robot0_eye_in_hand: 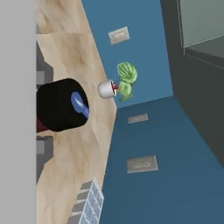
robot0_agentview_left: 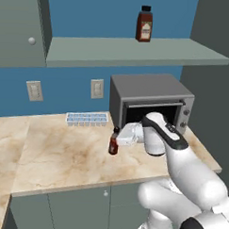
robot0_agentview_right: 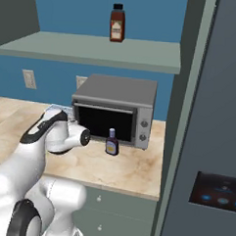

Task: Pick the condiment bottle and condiment bottle from the counter and place them in the cabinet.

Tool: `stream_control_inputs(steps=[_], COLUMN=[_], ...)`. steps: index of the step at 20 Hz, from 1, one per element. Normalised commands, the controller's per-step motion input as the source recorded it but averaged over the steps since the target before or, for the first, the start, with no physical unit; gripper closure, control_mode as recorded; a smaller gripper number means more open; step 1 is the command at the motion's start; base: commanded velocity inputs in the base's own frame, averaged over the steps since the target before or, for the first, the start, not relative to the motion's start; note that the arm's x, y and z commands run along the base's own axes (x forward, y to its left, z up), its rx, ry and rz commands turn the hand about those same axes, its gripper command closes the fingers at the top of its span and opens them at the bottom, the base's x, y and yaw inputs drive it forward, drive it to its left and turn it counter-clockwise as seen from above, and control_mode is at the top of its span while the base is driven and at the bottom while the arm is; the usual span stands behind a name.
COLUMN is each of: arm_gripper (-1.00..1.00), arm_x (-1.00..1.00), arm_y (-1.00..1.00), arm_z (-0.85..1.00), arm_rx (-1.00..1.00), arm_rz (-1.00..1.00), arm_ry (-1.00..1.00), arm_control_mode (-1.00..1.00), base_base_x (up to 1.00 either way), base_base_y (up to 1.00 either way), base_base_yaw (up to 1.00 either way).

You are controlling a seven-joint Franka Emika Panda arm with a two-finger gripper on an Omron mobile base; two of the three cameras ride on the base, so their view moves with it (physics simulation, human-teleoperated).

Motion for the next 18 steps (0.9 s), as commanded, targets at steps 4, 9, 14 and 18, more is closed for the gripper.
stream_control_inputs(steps=[4,9,14,18], arm_gripper=[1.00,1.00,1.00,1.00], arm_x=[-0.22,-0.22,-0.16,-0.17], arm_y=[0.08,0.05,0.00,0.00], arm_z=[0.78,0.82,0.88,0.97], arm_rx=[0.00,0.00,0.00,0.00], arm_rz=[-0.20,-0.22,-0.21,-0.20], arm_ry=[-0.09,-0.09,-0.02,0.00], arm_control_mode=[-1.00,-1.00,-1.00,-1.00], base_base_x=[0.00,0.00,0.00,0.00], base_base_y=[0.00,0.00,0.00,0.00], base_base_yaw=[0.00,0.00,0.00,0.00])
